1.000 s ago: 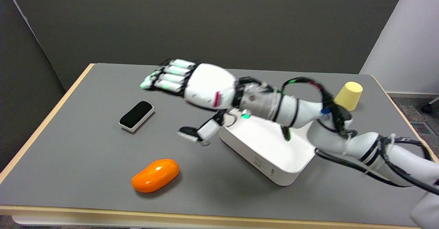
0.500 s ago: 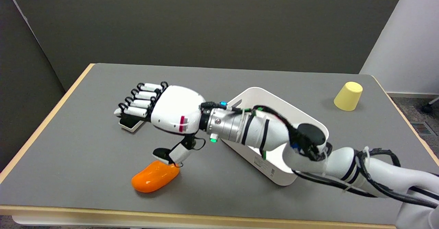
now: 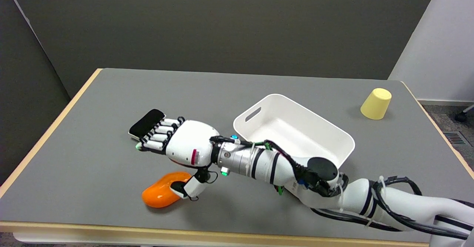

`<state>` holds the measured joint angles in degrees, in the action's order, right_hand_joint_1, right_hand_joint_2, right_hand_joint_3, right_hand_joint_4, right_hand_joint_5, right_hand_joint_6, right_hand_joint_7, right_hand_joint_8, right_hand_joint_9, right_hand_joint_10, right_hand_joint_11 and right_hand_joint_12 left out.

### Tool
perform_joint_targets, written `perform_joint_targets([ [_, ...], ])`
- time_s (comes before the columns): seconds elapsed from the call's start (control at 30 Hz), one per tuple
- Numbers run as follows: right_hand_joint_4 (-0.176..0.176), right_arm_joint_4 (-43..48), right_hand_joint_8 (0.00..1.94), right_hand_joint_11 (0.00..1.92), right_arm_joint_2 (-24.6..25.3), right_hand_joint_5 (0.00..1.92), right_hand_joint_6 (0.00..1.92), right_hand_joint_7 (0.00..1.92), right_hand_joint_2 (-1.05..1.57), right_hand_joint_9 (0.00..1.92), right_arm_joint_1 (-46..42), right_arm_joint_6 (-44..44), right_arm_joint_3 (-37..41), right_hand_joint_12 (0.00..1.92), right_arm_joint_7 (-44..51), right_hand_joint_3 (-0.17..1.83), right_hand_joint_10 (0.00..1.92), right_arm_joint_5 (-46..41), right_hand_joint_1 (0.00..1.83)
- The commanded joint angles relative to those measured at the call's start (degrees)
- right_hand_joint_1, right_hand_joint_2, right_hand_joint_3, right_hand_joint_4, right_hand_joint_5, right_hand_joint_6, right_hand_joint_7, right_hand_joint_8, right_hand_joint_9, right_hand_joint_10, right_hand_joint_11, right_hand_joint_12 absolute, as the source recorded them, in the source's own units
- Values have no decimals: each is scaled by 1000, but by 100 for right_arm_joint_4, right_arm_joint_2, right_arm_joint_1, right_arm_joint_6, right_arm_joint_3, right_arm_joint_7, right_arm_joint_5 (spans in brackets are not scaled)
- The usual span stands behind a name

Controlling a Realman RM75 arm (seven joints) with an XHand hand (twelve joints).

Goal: Pick up mango.

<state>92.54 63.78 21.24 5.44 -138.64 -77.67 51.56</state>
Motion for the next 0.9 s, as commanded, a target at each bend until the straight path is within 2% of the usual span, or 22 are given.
perform_joint_targets([
  [0.03, -36, -535, 345, 154, 257, 214, 407, 314, 573, 195, -227, -426, -320, 1325, -68, 947, 744, 47, 759],
  [0.53, -48, -359, 353, 159, 278, 216, 407, 315, 574, 198, -305, -381, -355, 1333, -12, 1012, 761, -99, 909],
  [0.9, -53, -635, 357, 164, 329, 218, 409, 317, 573, 200, -264, -166, -331, 1341, -81, 1014, 770, -139, 914],
])
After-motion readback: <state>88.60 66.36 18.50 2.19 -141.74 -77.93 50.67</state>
